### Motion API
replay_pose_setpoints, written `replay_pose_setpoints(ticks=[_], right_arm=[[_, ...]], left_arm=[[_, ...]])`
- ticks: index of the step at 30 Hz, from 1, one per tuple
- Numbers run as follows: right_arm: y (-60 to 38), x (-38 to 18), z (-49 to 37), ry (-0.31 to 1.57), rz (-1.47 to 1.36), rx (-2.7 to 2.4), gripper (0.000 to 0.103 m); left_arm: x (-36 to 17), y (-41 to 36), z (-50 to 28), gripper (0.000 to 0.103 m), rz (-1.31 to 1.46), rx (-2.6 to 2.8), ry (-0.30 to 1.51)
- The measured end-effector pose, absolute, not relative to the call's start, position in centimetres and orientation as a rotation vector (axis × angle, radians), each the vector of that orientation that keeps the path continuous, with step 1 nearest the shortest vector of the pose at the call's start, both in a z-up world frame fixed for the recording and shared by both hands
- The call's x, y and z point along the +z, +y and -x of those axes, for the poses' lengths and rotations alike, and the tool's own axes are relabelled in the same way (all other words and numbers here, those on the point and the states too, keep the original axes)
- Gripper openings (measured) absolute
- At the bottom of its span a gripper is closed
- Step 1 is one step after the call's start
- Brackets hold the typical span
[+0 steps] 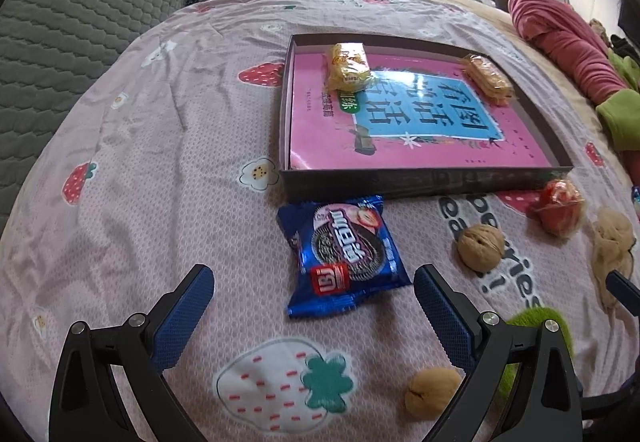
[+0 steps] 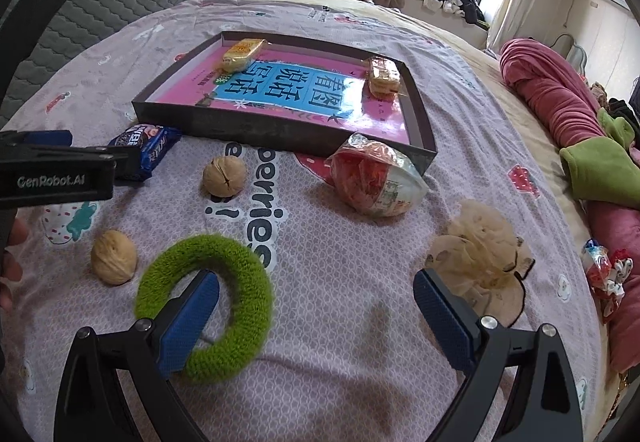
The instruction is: Organize objects
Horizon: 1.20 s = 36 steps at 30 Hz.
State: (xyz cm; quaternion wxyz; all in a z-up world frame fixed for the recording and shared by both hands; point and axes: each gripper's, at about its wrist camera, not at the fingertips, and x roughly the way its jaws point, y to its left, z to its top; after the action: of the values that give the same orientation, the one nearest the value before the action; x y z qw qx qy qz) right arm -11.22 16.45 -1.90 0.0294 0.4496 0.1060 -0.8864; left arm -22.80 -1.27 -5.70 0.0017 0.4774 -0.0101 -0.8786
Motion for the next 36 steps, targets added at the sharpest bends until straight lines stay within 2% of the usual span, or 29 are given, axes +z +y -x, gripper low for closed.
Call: replay_pose_setpoints(ticks=[10, 12, 14, 18, 20, 21, 23, 24, 26, 29, 36], right_arm=[[15.6, -3.6, 12.5, 0.331, -1.393, -2.713, 0.097], [15.5, -3.8, 12.6, 0.318, -1.391, -2.702, 0.093], [15.4, -3.9, 12.7, 0.290, -1.386, -2.680, 0.082], [15.2, -3.8, 12.6, 0.268, -1.368, -2.657, 0.067], [15.1, -3.7, 12.5, 0.248, -1.360, -2.642, 0.056], [15.1, -3.7, 12.5, 0.240, -1.354, -2.635, 0.053], [15.2, -3.6, 12.5, 0.224, -1.348, -2.626, 0.044], [15.2, -3.5, 12.4, 0.210, -1.343, -2.620, 0.041], [15.4, -3.4, 12.3, 0.176, -1.341, -2.609, 0.031], [15.8, -3.2, 12.2, 0.148, -1.339, -2.601, 0.024], [16.5, -2.4, 11.2, 0.106, -1.324, -2.603, 0.020]], left_arm=[[-7.6, -0.8, 25.2, 0.100, -1.530, -2.711, -0.037], [-8.0, -0.8, 25.5, 0.100, -1.539, -2.703, -0.031], [-8.7, -0.8, 25.9, 0.100, -1.567, -2.686, -0.011], [-9.4, -0.8, 26.2, 0.100, -1.570, -2.671, -0.013], [-9.4, -0.7, 26.1, 0.097, -1.560, -2.675, -0.013], [-9.3, -0.7, 26.0, 0.092, -1.556, -2.678, -0.007], [-8.9, -0.8, 25.7, 0.066, -1.541, -2.700, 0.019], [-8.7, -0.9, 25.6, 0.057, -1.533, -2.708, 0.025], [-8.6, -1.0, 25.4, 0.057, -1.546, -2.726, 0.027], [-8.5, -1.2, 25.1, 0.056, -1.548, -2.744, 0.043], [-7.8, -1.2, 23.8, 0.054, -1.538, -2.755, 0.036]])
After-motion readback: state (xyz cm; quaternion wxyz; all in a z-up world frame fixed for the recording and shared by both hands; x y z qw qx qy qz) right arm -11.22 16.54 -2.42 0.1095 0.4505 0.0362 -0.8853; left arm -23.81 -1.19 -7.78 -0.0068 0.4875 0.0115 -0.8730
